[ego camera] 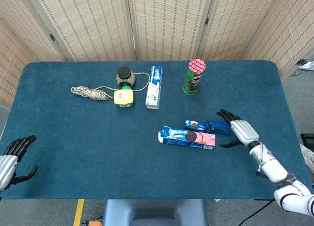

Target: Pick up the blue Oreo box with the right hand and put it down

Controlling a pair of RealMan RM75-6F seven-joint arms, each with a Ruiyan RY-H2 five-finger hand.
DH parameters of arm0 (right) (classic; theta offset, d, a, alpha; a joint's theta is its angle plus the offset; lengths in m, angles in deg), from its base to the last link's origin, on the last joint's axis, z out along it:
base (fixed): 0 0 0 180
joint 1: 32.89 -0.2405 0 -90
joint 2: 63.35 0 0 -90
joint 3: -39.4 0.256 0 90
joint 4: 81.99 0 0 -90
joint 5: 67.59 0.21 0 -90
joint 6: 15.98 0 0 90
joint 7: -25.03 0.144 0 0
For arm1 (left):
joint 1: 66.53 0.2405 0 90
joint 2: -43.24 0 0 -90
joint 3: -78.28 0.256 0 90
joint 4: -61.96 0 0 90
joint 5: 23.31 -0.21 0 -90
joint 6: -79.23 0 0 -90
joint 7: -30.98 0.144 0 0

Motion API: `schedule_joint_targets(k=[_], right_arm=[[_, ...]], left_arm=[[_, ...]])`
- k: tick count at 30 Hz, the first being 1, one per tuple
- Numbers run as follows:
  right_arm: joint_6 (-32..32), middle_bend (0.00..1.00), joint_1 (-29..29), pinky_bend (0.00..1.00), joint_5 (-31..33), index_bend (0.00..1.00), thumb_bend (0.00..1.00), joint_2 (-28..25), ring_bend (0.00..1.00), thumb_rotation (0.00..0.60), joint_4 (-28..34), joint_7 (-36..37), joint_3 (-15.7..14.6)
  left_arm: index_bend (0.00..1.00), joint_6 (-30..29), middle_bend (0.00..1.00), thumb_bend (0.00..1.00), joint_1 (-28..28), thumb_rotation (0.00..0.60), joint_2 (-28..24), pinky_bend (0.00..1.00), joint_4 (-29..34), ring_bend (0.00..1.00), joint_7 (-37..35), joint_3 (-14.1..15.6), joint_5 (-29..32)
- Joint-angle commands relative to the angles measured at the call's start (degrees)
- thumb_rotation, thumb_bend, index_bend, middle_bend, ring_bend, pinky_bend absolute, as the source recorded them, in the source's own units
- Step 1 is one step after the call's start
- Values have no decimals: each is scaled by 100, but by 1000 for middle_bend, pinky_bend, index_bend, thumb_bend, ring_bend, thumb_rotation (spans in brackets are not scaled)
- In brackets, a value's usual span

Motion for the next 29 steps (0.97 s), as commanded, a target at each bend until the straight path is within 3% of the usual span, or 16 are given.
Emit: schedule_joint_targets(k=[1,3,6,13,18,29], right_arm=[[753,0,532,73,696,0,141,-686,12,600,1065,-2073,-70],[1379,0,868,45,921,0,141,-741,7,600,1485,-3033,-149],[2217,0,1332,33,994,0,141,-617,1,600,1780,-3848,-296],[3324,0,2087,32,646,0,141,-83,0,600,1312,-3726,-502],[3402,0,2193,32,495,0,141,-91,0,600,1266,-3453,-473],[3317,0,2241,32,168,0,141,-206,0,600,1265,-3217,-476]], left_arm=[[0,-17,95,408,8,600,2,87,10,79,18,-4,6],[0,-61,96,408,30,600,13,87,25,79,71,-8,8],[0,-121,96,409,67,600,45,88,74,79,251,-16,19],[1,-7,95,409,91,600,131,90,204,80,745,-113,336],[12,254,95,410,29,600,64,91,220,84,627,-217,666],[10,189,96,410,103,600,84,92,346,83,908,-223,702]])
